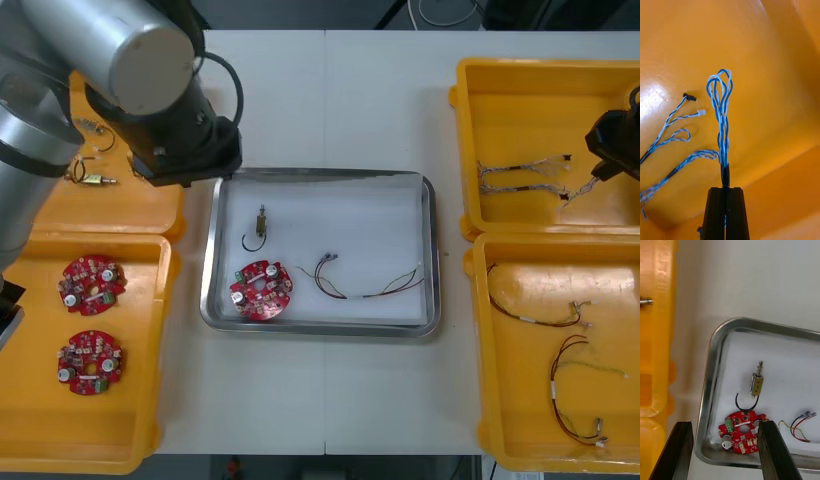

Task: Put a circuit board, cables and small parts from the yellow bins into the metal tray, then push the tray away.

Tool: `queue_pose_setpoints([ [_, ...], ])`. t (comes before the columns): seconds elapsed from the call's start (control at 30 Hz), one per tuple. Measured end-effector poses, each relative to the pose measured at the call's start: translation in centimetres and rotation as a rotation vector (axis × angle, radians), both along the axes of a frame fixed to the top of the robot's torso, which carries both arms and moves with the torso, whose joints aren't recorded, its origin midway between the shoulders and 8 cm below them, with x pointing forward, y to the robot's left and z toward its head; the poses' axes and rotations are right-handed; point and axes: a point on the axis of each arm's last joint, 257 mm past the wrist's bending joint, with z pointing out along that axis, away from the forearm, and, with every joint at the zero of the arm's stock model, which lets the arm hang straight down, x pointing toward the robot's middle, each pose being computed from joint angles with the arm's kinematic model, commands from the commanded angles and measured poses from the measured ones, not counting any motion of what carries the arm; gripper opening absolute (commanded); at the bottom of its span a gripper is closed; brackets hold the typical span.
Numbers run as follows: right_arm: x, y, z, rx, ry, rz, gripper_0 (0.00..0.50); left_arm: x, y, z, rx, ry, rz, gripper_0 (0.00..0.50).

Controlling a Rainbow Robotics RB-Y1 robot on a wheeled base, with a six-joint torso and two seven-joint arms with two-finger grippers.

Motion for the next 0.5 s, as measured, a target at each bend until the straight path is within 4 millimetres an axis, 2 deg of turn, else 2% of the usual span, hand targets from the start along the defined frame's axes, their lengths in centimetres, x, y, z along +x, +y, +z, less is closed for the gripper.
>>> queue_pose_setpoints([
  [0.2, -2.3, 0.6, 2.5, -0.060, 0.032, 0.185, 0.000, 1.5, 3.8, 2.5, -0.057, -0.033, 0.106, 0.500],
  [0.5, -1.2, 2.0, 8.2, -0.250, -0.122, 0.448, 0.000, 2.7, 11.8, 2.5, -0.112, 0.026, 0.330, 0.500],
])
